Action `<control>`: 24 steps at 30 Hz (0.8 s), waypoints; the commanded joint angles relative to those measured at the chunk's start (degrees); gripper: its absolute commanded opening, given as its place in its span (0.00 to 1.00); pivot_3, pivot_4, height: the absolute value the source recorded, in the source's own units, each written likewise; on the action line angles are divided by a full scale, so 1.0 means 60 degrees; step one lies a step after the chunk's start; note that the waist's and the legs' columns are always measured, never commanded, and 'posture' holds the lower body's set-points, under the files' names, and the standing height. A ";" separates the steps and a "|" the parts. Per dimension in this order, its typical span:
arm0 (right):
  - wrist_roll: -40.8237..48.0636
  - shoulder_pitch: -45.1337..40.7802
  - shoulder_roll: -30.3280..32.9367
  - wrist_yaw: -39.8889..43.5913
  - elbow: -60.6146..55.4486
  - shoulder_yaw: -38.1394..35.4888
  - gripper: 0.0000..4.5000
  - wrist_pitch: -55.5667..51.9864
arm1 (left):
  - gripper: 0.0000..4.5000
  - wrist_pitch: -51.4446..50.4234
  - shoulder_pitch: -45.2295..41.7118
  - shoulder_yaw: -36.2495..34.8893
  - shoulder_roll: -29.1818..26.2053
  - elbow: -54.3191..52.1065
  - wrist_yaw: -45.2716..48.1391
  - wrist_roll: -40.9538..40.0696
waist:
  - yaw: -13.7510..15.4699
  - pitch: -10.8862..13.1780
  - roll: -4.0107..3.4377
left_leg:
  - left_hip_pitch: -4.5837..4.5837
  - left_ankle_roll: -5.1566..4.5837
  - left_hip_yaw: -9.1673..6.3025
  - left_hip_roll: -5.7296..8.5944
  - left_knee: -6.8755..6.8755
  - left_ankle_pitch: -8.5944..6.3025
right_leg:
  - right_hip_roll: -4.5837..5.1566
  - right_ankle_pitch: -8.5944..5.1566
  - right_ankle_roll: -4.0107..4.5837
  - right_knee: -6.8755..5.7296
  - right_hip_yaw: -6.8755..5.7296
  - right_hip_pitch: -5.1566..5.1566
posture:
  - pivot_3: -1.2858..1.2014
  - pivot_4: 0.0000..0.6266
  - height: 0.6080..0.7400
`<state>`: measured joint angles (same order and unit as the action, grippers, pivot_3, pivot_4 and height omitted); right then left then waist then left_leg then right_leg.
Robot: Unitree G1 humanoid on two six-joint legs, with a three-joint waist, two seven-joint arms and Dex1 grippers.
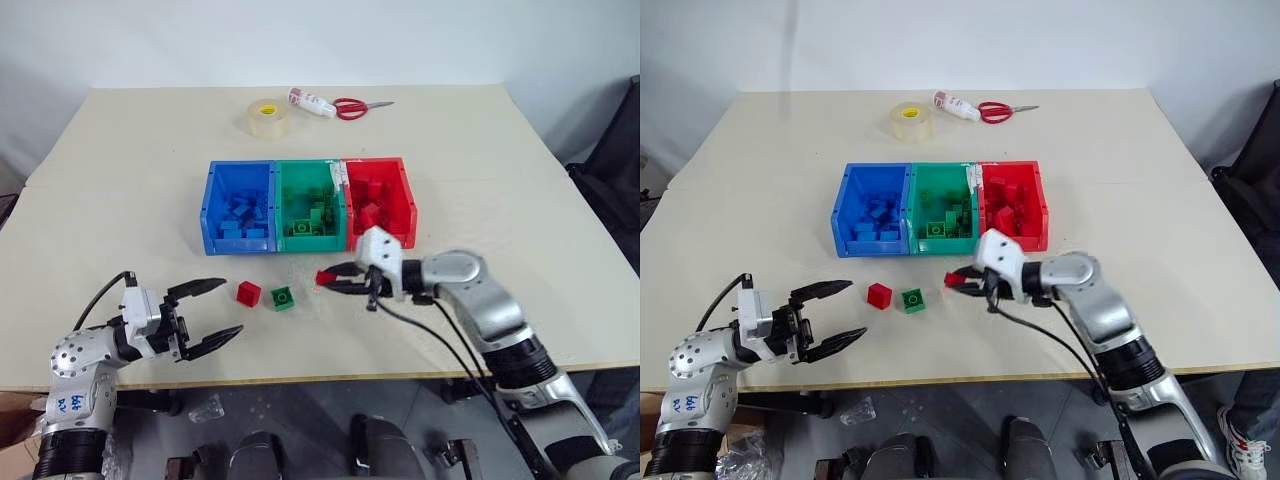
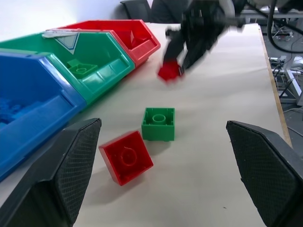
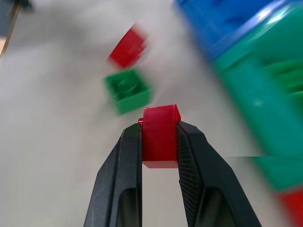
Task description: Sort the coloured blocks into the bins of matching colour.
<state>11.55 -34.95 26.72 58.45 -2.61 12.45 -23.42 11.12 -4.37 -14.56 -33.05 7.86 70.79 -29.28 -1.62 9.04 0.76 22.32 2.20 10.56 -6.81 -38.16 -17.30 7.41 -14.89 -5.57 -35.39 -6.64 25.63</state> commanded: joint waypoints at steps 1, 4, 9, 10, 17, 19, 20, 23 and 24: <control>0.0065 -0.0870 0.0312 -0.0618 0.0459 -0.1026 0.14 0.0107 | 1.00 -0.0011 -0.0220 0.0054 -0.0026 0.0133 0.0051 -0.0065 | -0.0005 0.0001 -0.0001 | -0.0001 0.0000 0.0000 0.0000 0.0001 0.0000 | 0.0000 0.0000 0.0000 -0.0001 0.0000 0.0000 | 0.52 0.24 1.00; -0.0341 -0.1876 0.0435 -0.1144 0.2283 -0.1391 0.21 0.1010 | 1.00 0.0030 -0.0475 0.0203 0.0055 0.0347 0.0099 -0.0011 | -0.0024 0.0001 -0.0003 | -0.0002 0.0001 0.0002 -0.0001 0.0001 0.0002 | -0.0002 0.0000 0.0000 -0.0003 0.0000 0.0002 | 0.52 0.24 1.00; -0.0899 -0.2927 0.0271 -0.1746 0.4404 -0.1450 0.58 0.2269 | 1.00 0.0099 -0.0812 0.0356 0.0117 0.0596 0.0140 0.0018 | -0.0049 0.0002 -0.0004 | -0.0003 0.0005 0.0020 -0.0001 0.0019 0.0003 | -0.0004 0.0000 0.0000 0.0006 0.0001 0.0007 | 0.52 0.24 1.00; -0.0909 -0.2985 0.0251 -0.1730 0.4543 -0.1452 0.65 0.2387 | 1.00 0.0108 -0.0847 0.0366 0.0118 0.0627 0.0146 0.0019 | -0.0056 0.0002 -0.0004 | -0.0003 0.0005 0.0021 -0.0001 0.0020 0.0003 | -0.0004 0.0000 0.0000 0.0008 0.0001 0.0007 | 0.52 0.24 1.00; -0.0117 -0.1553 0.0805 -0.0129 0.2640 -0.1400 1.00 0.1876 | 1.00 0.0080 -0.0739 0.0327 0.0093 0.0512 0.0123 -0.0021 | -0.0035 0.0005 -0.0009 | -0.0001 0.0004 0.0024 -0.0001 0.0019 0.0002 | -0.0002 0.0002 -0.0003 0.0011 0.0003 0.0008 | 0.52 0.24 1.00; 0.0405 -0.0734 0.1247 0.0679 0.1611 -0.1435 1.00 0.1494 | 1.00 0.0026 -0.0600 0.0287 0.0062 0.0393 0.0074 -0.0041 | 0.0019 0.0005 -0.0009 | 0.0000 0.0002 0.0020 0.0000 0.0018 0.0001 | -0.0001 0.0002 -0.0004 0.0013 0.0003 0.0006 | 0.52 0.24 1.00; 0.0727 -0.0225 0.1567 0.1189 0.1104 -0.1477 1.00 0.1316 | 1.00 -0.0017 -0.0501 0.0250 0.0029 0.0323 0.0030 -0.0045 | 0.0015 0.0005 -0.0009 | 0.0002 0.0000 0.0018 0.0001 0.0019 -0.0001 | 0.0002 0.0002 -0.0004 0.0018 0.0003 0.0006 | 0.52 0.24 1.00; 0.1075 0.1068 0.2656 0.2314 0.0217 -0.1551 1.00 0.1147 | 1.00 -0.0221 -0.0142 0.0137 -0.0145 0.0081 -0.0129 -0.0009 | 0.0023 0.0006 -0.0008 | 0.0008 -0.0007 0.0014 0.0001 0.0014 -0.0006 | 0.0004 0.0006 -0.0011 0.0037 0.0001 0.0000 | 0.52 0.24 1.00; 0.1131 0.1302 0.2886 0.2458 0.0106 -0.1614 1.00 0.1139 | 1.00 -0.0284 -0.0046 0.0110 -0.0199 0.0002 -0.0163 -0.0014 | 0.0014 0.0006 -0.0008 | 0.0006 -0.0008 0.0014 0.0002 0.0015 -0.0008 | 0.0003 0.0007 -0.0013 0.0046 0.0001 -0.0003 | 0.52 0.24 1.00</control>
<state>16.37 -27.59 42.41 70.65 1.30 4.52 -16.44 9.90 -5.24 -12.74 -33.20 10.57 70.36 -28.98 -1.54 9.08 0.71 22.36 2.14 10.66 -6.80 -38.08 -17.36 7.44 -14.83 -5.66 -35.08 -6.64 25.61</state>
